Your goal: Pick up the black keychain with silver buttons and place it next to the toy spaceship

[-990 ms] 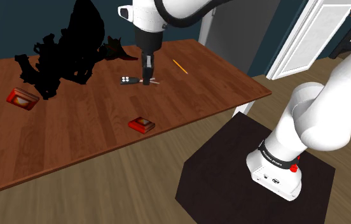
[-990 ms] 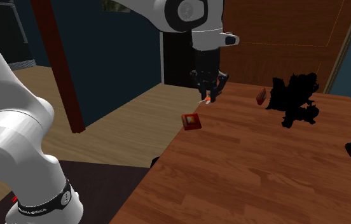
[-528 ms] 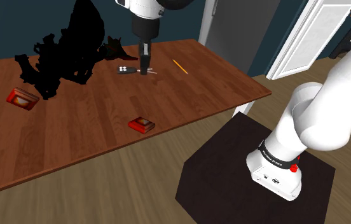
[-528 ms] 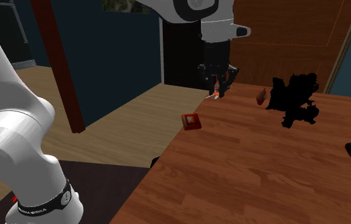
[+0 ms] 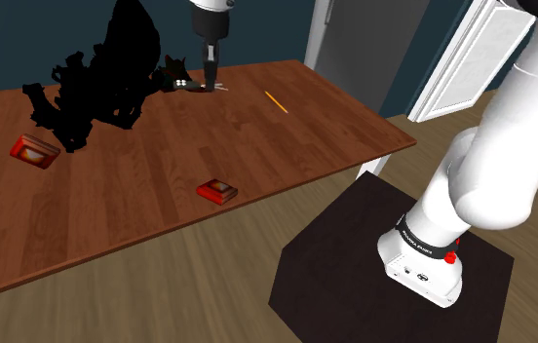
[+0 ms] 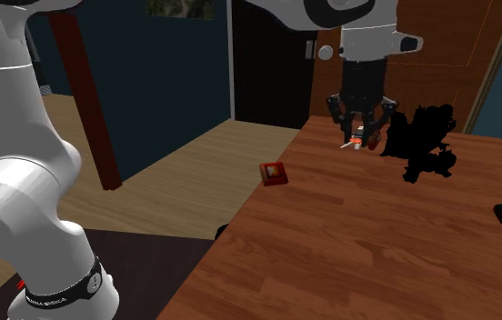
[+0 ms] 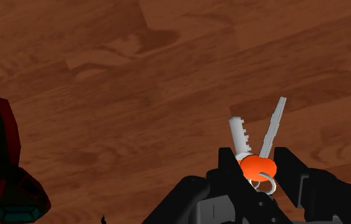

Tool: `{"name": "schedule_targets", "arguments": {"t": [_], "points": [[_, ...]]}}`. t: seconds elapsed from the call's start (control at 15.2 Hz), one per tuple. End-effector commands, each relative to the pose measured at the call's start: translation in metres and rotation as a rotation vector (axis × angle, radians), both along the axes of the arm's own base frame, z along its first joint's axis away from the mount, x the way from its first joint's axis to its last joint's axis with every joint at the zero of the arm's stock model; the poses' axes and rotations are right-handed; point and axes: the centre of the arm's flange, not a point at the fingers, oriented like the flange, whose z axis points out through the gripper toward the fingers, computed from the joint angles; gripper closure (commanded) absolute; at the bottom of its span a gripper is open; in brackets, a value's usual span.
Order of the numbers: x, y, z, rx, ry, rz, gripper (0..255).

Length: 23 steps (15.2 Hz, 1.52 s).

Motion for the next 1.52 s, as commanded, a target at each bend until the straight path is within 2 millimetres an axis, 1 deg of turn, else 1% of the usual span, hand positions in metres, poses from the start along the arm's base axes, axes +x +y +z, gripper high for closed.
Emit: {"name": "schedule_targets", "arguments": {"t": [0.0,0.53,0.59,1.45], "points": [[0.025,-0.013,-0.003,0.0,0.0,0.001,255],[0.122,-0.055,-0.003,0.0,0.0,0.001,255],[0.128,-0.057,-0.003,0.0,0.0,0.001,255],[0.128,-0.057,-0.072,0.0,0.0,0.001,255]]}}
